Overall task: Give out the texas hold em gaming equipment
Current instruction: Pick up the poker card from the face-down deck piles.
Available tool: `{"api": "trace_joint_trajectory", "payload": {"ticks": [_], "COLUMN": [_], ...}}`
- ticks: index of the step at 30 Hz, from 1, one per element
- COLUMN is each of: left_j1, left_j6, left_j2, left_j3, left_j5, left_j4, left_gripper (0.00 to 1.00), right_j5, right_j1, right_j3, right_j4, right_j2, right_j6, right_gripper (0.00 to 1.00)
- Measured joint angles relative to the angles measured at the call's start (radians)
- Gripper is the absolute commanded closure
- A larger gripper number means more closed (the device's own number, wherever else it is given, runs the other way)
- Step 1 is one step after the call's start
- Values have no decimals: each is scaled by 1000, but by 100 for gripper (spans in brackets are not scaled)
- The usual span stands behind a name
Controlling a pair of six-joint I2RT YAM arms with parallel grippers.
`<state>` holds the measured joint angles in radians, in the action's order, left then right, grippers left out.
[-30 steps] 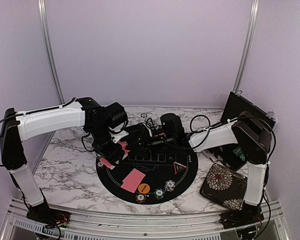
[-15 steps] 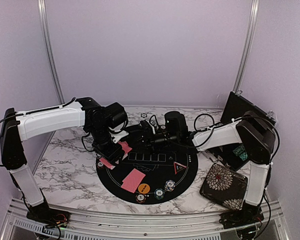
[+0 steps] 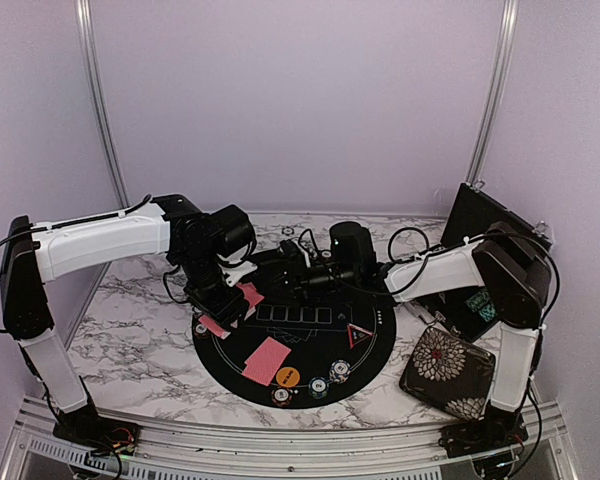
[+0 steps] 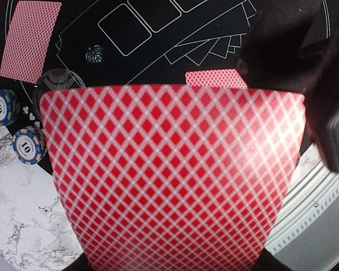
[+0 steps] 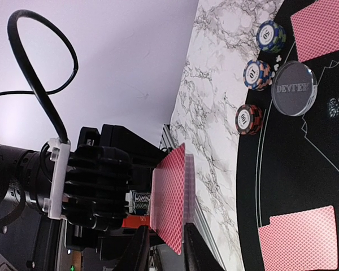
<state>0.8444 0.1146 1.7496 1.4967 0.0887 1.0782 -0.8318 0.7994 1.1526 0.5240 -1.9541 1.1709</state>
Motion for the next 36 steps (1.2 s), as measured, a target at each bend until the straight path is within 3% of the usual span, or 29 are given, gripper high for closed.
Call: {"api": "trace_joint_trajectory", "payload": {"ticks": [20, 36], "left_j1": [0, 0], "left_j6": [0, 0], "left_j2": [0, 0], "left_j3": [0, 0], "left_j5": [0, 0], "left_j4": [0, 0], "left_gripper": [56, 56], "right_j5": [-16, -31], "right_j1": [12, 12], "right_j3": [0, -2], "right_j4": [-1, 22], "right_j2": [-5, -13], "right_j6": [8, 36], "right_gripper": [88, 100]}}
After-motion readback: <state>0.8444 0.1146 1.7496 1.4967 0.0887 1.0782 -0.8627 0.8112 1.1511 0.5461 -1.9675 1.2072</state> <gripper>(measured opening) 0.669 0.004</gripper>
